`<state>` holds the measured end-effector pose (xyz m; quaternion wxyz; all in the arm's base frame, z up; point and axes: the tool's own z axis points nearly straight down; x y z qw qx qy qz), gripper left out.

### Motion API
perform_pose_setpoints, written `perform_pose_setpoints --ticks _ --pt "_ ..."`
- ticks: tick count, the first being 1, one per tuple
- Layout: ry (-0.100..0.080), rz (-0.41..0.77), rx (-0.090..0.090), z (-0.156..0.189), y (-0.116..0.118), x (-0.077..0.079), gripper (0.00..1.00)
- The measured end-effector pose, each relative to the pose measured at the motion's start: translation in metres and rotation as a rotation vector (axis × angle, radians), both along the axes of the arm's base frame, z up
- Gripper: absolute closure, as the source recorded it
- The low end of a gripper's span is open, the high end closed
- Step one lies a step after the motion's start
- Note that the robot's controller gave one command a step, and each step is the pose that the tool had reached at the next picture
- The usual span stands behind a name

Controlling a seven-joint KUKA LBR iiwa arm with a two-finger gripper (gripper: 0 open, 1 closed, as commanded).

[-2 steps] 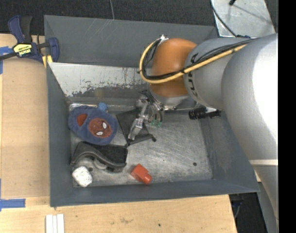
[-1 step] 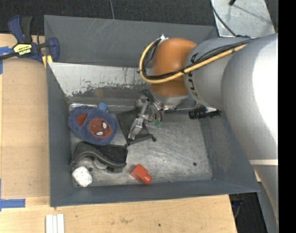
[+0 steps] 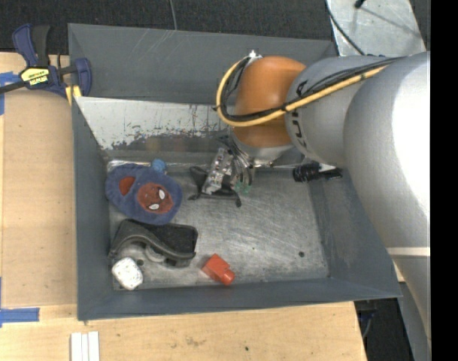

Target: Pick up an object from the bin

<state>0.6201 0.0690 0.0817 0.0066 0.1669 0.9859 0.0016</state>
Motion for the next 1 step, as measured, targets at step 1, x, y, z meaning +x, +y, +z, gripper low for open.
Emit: perform_pose_setpoints --ticks 1 --pt "0.003 0.001 0.000 0.0642 -0.0006 0.0028 1.00"
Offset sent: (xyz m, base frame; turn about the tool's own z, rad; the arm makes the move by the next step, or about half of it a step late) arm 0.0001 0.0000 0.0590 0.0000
